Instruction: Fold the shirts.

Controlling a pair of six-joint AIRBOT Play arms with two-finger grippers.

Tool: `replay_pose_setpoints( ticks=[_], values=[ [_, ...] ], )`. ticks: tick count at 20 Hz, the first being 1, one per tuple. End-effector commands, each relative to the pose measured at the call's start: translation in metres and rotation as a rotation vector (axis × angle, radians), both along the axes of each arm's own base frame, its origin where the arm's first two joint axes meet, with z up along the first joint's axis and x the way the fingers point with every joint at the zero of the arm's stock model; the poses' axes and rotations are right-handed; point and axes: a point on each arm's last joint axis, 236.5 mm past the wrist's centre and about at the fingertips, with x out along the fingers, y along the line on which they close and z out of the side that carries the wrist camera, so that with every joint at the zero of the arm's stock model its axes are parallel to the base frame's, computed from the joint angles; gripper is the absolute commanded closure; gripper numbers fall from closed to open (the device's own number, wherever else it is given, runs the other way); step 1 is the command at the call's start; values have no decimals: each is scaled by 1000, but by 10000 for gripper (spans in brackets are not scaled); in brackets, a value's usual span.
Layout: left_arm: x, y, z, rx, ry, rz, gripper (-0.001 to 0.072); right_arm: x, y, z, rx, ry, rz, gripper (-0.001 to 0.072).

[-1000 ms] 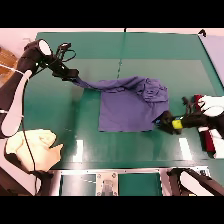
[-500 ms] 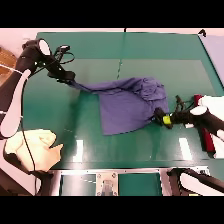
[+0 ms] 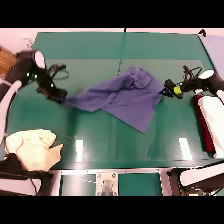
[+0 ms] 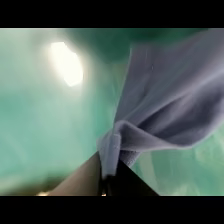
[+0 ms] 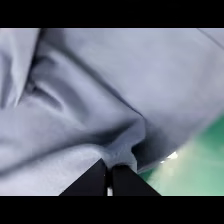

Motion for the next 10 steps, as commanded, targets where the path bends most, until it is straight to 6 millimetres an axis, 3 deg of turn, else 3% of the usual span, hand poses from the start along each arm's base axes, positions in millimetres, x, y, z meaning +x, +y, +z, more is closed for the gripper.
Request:
replay_pose_setpoints(
  ticks=[1, 2, 4, 6, 7, 9, 10],
  values=[
    [-71, 13, -36, 33, 124, 3, 688, 18, 8, -10, 7, 41, 87, 699],
    [-75, 16, -43, 46, 127, 1, 688, 17, 15, -12, 7, 45, 103, 698],
    [-60, 16, -47, 46, 58, 1, 688, 18, 22, -8, 6, 40, 121, 671],
    [-34, 15, -41, 42, -37, 1, 686, 12, 21, 2, 22, 52, 128, 453],
    [-25, 17, -37, 49, -69, -3, 671, 7, 18, 8, 36, 66, 135, 407],
    [-9, 24, -26, 81, -125, -14, 127, -13, 13, 16, 66, 124, 159, 402],
    [-1, 31, -19, 113, -150, -25, 117, -23, 9, 19, 83, 156, 160, 403]
  ],
)
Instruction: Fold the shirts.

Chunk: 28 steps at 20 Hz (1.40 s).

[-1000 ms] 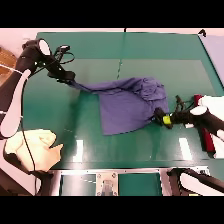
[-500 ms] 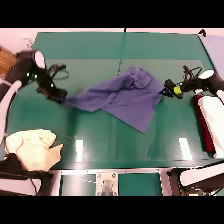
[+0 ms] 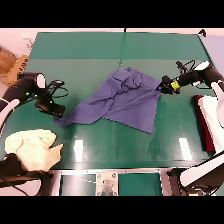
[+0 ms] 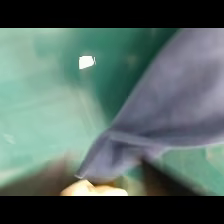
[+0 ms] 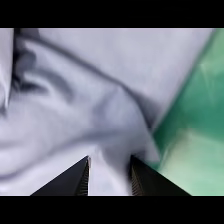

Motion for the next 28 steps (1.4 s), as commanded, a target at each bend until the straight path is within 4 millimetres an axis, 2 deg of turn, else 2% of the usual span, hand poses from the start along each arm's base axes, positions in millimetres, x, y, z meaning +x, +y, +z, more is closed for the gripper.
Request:
replay_pose_setpoints(
  ticks=[1, 3, 5, 7, 9, 10, 12, 15, 21, 22, 23, 25, 26, 27, 28],
  values=[
    [32, 23, 21, 97, -116, -32, 117, -32, -9, 13, 47, 110, 3, 405],
    [46, 44, 43, 191, -159, -49, 117, -50, -26, 18, 32, 127, -71, 405],
    [56, 46, 63, 205, -193, -44, 116, -74, -38, 24, 16, 107, -145, 405],
    [62, 24, 73, 110, -216, -66, 117, -111, -37, 22, 9, 105, -213, 404],
    [63, -4, 74, -6, -222, -90, 117, -150, -20, 6, 12, 125, -238, 402],
    [62, -17, 74, -61, -221, -105, 117, -163, -9, -3, 34, 139, -256, 403],
    [62, -30, 75, -116, -223, -117, 118, -179, 13, -25, 77, 161, -270, 403],
    [62, -33, 75, -128, -223, -115, 117, -180, 43, -45, 121, 125, -272, 404],
    [61, -36, 75, -140, -221, -113, 117, -188, 91, -63, 114, 151, -156, 405],
    [61, -36, 75, -141, -220, -113, 118, -188, 95, -63, 117, 151, -151, 443],
    [60, -37, 75, -144, -217, -113, 118, -187, 96, -62, 121, 148, -152, 529],
    [57, -42, 76, -167, -205, -110, 117, -186, 98, -59, 126, 137, -125, 566],
    [55, -47, 76, -187, -199, -114, 118, -188, 99, -57, 131, 137, -108, 657],
    [53, -55, 77, -207, -194, -134, 118, -188, 99, -55, 134, 132, -93, 698],
    [50, -62, 77, -210, -189, -159, 118, -186, 94, -54, 126, 129, -90, 698]
  ],
)
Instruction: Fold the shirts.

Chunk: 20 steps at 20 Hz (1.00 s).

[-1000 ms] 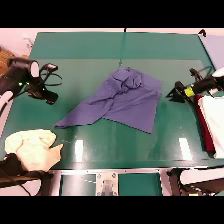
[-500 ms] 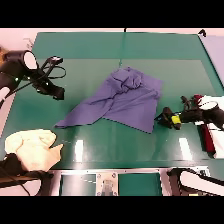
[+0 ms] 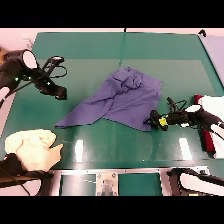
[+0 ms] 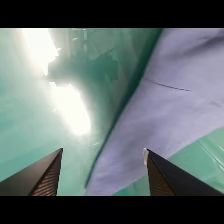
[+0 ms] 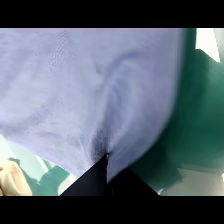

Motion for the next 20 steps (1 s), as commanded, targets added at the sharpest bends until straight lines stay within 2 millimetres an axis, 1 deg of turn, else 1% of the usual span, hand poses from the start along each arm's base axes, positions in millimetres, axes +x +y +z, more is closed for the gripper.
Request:
replay_pose_setpoints(
  ticks=[1, 2, 4, 6, 7, 8, 9, 10, 11, 13, 15, 16, 18, 20],
  values=[
    [-9, -26, 1, -33, 17, -67, 118, 3, -11, 3, -22, -21, 30, 698],
    [-13, -42, 1, -34, 14, -107, 118, 9, -25, 4, -40, -29, 3, 698],
    [-22, -79, 1, -37, -5, -201, 118, 22, -60, 7, -49, -42, -106, 698],
    [-39, -120, -5, -41, -18, -305, 118, 25, -83, 7, -51, -42, -179, 698],
    [-49, -140, -12, -45, -26, -351, 119, 25, -88, 7, -53, -49, -184, 698],
    [-60, -157, -20, -48, -33, -397, 119, 25, -89, 8, -55, -55, -178, 699],
    [-71, -172, -31, -41, -42, -443, 190, 25, -88, 8, -55, -57, -176, 698],
    [-81, -180, -43, -25, -47, -477, 229, 26, -88, 8, -56, -58, -177, 698],
    [-89, -183, -55, 5, -44, -494, 229, 26, -88, 8, -57, -58, -176, 698],
    [-102, -182, -76, 62, 4, -506, 230, 26, -89, 7, -58, -61, -171, 698],
    [-111, -187, -92, 83, 48, -522, 229, 26, -89, 8, -60, -67, -164, 698],
    [-113, -188, -99, 90, 60, -527, 229, 26, -89, 8, -60, -68, -164, 698],
    [-117, -183, -111, 118, 101, -509, 230, 26, -89, 8, -60, -69, -161, 698],
    [-124, -179, -119, 129, 146, -508, 229, 26, -89, 8, -61, -70, -162, 698]
  ],
)
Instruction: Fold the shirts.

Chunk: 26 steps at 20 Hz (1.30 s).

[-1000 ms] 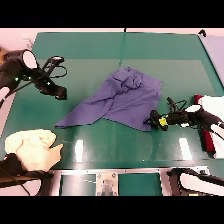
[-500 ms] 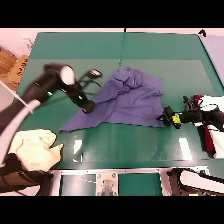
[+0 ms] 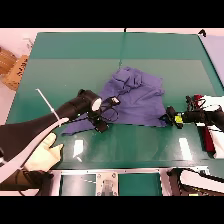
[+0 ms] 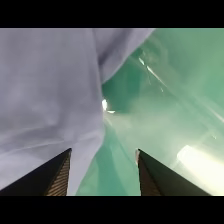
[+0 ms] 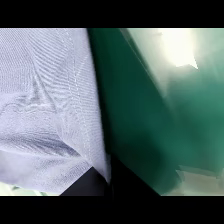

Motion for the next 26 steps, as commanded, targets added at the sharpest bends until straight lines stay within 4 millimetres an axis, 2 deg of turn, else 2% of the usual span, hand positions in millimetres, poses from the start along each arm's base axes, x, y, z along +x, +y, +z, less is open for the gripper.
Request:
replay_pose_setpoints(
  ticks=[1, 3, 4, 5, 8, 11, 13, 15, 18, 20, 23, 26],
  values=[
    [-12, 3, -17, 45, 51, 5, 230, 1, -1, 0, -4, -7, -1, 699],
    [-10, 2, -19, 44, 49, 13, 232, 3, -2, 0, -8, -10, -5, 698],
    [-10, 2, -19, 45, 48, 12, 406, 3, -3, 0, -12, -14, -4, 698],
    [-11, 5, -18, 56, 51, 5, 692, 4, -3, 1, -13, -16, -4, 698],
    [0, 3, -2, 59, 17, -7, 687, 8, -7, 3, -18, -27, -7, 698],
    [41, -1, 51, -11, -92, 35, 688, 13, -19, 8, -21, -39, -36, 698],
    [72, 21, 82, -61, -141, 134, 688, 10, -30, 10, -15, -32, -58, 699],
    [91, 54, 97, -123, -115, 250, 688, 5, -43, 10, -15, -22, -81, 698],
    [103, 92, 101, -271, -5, 391, 688, -1, -61, 10, -6, -15, -131, 698],
    [109, 119, 96, -351, 43, 468, 688, -5, -66, 11, 4, -9, -143, 698],
    [97, 144, 66, -402, 143, 539, 688, -10, -60, 12, 21, -6, -112, 699],
    [81, 146, 24, -399, 221, 520, 687, -16, -44, 14, 54, 13, -59, 698]
  ],
)
